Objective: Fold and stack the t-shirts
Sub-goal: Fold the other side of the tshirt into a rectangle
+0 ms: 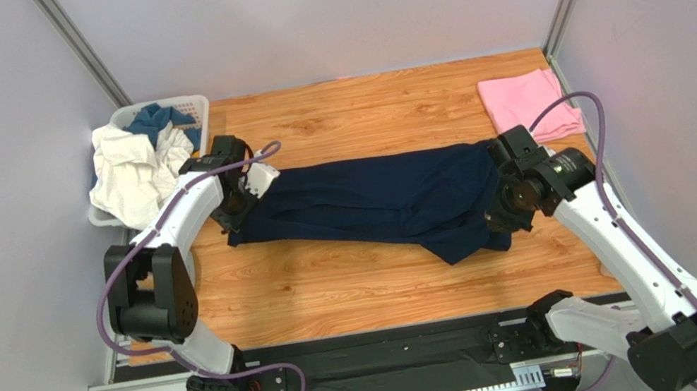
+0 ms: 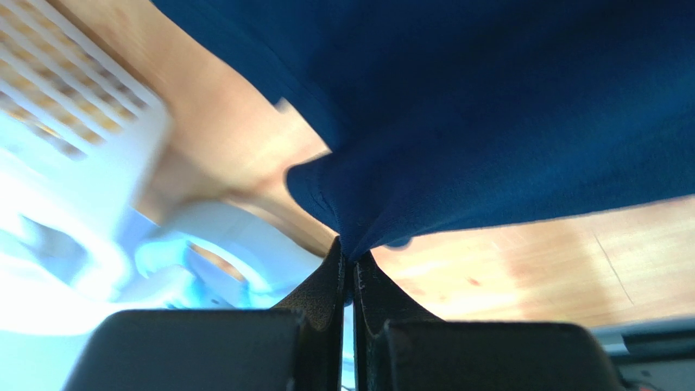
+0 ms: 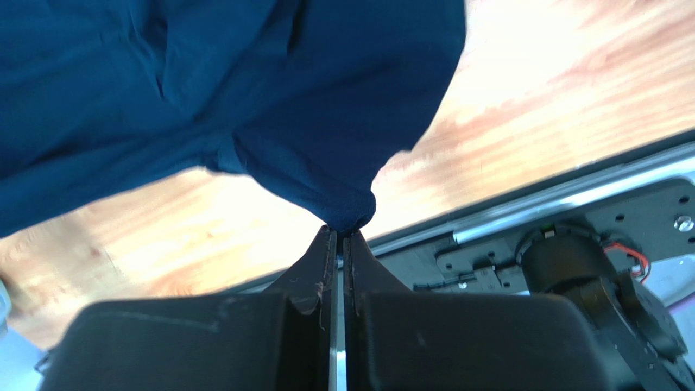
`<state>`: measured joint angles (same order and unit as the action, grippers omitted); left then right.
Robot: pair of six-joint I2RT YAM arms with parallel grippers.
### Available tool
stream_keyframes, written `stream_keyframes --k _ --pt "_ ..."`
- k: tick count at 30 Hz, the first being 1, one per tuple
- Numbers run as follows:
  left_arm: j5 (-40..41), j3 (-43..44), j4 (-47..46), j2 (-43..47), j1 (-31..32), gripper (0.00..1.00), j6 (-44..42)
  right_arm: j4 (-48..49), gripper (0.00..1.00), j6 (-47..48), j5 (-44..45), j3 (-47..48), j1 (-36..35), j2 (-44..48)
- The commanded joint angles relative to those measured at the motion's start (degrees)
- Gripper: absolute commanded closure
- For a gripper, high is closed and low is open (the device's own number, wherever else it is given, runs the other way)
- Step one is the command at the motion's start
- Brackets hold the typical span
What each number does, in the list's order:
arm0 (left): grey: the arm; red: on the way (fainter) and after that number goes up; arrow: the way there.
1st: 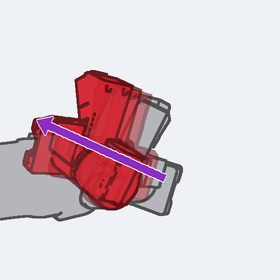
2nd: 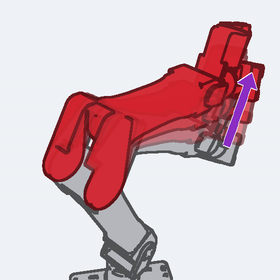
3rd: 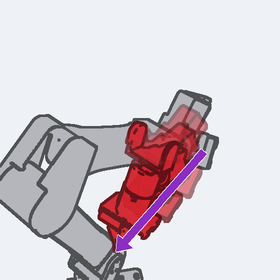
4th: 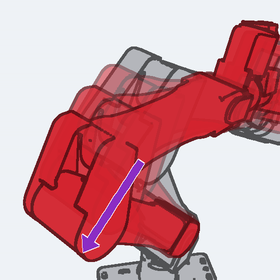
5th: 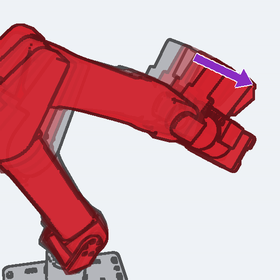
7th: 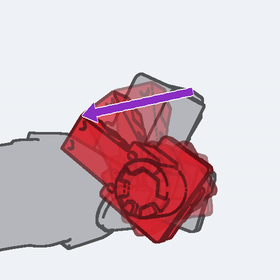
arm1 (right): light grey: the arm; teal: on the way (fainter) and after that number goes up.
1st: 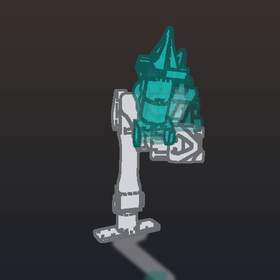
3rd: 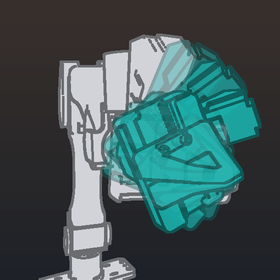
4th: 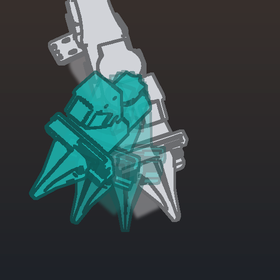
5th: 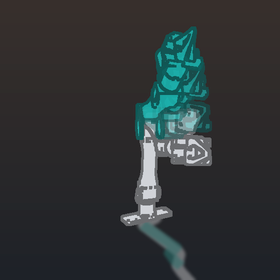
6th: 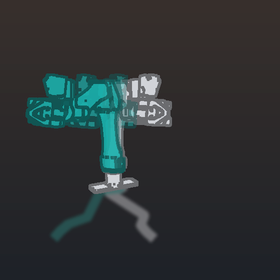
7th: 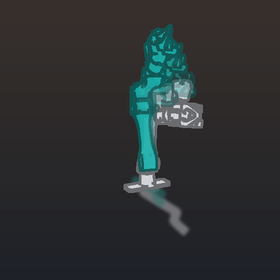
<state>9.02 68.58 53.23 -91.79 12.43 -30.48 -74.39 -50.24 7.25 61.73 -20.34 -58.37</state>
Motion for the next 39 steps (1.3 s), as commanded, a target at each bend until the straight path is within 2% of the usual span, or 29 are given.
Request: stream_keyframes --k 1,7,14,21,33,39 --pt "1.62 8.48 0.73 -5.58 -1.35 1.00 -2.30 6.09 1.00 5.23 1.55 4.79 3.54 -4.81" --pt "2.67 13.86 0.73 -11.30 -2.14 1.00 -3.01 9.52 1.00 8.48 0.05 11.64 8.82 -11.84" --pt "3.47 16.85 -0.15 -14.91 -2.41 1.00 -3.62 13.04 1.00 10.07 -0.65 17.54 10.32 -20.02" --pt "4.51 21.94 0.12 -20.79 -2.41 1.00 -3.71 15.42 1.00 11.47 -0.39 25.00 10.93 -33.89" --pt "7.33 21.69 -2.34 -24.75 -2.41 1.00 -4.85 14.71 1.00 13.15 3.39 37.13 13.75 -43.05" --pt "9.26 22.82 -4.54 -26.33 -2.41 0.98 -5.47 15.24 1.00 13.06 3.04 39.25 13.83 -49.03"
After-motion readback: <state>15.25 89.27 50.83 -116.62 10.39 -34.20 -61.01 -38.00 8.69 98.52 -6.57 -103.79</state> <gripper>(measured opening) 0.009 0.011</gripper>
